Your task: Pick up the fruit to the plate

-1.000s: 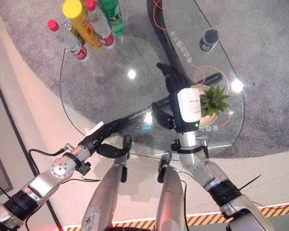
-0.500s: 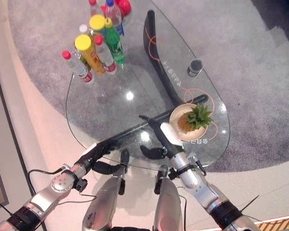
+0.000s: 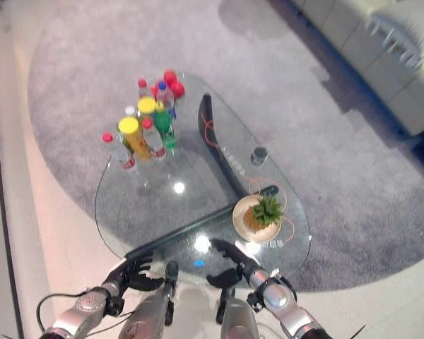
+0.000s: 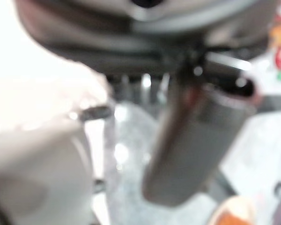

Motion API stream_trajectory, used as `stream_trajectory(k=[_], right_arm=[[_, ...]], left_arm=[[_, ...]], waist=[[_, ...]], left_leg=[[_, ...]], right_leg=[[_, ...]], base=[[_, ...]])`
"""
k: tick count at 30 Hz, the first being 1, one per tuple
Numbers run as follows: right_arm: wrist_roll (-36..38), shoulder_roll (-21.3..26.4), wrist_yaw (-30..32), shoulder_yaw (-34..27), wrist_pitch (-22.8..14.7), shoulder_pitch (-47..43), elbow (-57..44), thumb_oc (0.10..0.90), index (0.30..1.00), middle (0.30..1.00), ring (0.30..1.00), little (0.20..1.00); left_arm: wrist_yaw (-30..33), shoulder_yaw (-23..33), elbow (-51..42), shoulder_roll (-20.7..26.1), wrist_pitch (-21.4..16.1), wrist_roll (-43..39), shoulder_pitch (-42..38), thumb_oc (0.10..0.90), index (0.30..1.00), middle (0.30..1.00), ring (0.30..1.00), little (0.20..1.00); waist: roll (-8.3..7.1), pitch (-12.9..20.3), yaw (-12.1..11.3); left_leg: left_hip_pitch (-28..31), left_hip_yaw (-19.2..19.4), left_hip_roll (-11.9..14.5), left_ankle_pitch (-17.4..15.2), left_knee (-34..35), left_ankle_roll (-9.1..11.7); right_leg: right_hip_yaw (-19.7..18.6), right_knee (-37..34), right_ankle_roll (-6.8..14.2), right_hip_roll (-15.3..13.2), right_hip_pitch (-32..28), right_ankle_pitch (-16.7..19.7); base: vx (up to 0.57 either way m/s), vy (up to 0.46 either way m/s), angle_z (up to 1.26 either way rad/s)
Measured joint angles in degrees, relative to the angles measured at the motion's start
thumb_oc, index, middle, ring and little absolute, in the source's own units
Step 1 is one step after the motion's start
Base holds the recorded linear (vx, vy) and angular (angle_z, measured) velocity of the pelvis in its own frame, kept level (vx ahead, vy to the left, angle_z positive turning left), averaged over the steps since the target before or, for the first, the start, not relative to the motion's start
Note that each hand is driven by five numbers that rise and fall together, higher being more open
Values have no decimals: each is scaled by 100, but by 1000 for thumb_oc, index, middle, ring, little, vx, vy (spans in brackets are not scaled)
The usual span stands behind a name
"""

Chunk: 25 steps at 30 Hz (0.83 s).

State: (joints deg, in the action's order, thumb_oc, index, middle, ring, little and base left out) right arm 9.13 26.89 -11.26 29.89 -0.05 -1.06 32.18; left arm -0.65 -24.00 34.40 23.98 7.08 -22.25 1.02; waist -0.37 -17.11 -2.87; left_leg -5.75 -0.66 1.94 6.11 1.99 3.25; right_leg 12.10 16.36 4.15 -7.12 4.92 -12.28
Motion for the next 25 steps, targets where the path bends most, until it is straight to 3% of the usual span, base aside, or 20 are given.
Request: stream_trajectory(k=[1,4,5,11,17,25], right_arm=[[5,-175,-163,-65,304,1,395,800,900,900,900,900],[5,-232,-209,-82,391,1,544,800,900,900,900,900],[142,-713,-390,-491,673,54,1607,800,900,900,900,900],[686,-1061,-470,-944,864,-163,2899,800,900,900,900,900],[1457,-1228,-198,-1647,975,-161,3696,800,900,900,900,900],[1515,-1366,85,-2081,1017,-146,4053,800,900,900,900,900]], left_arm=[[8,130,398,-176,2,-82,10,800,900,900,900,900],[1,230,570,-260,1,-112,34,800,900,900,900,900],[-4,802,1777,-777,-27,-262,111,800,900,900,900,900],[28,910,2703,-1017,-238,-380,88,800,900,900,900,900],[162,1398,3550,-1273,-373,-617,-46,800,900,900,900,900],[264,1753,3866,-1353,-353,-631,-22,800,900,900,900,900]], waist=[[2,128,1],[4,188,2],[44,600,7],[128,1041,-6],[194,1273,26],[191,1341,188]], left_leg=[[98,0,17,-11,20,11],[129,4,34,-27,30,9],[288,28,101,-103,129,-15],[427,31,179,-118,213,4],[537,115,247,-148,217,62],[819,195,224,-220,284,94]], right_leg=[[-2,-72,-6,18,-113,11],[-5,-88,0,21,-128,5],[-6,-352,5,99,-344,56],[8,-727,-38,211,-609,200],[-14,-1287,-80,315,-940,465],[-136,-1765,-55,340,-1348,650]], base=[[38,-12,0],[27,-9,-2],[60,-30,-9],[36,-20,-2],[36,-7,-6],[42,13,-9]])
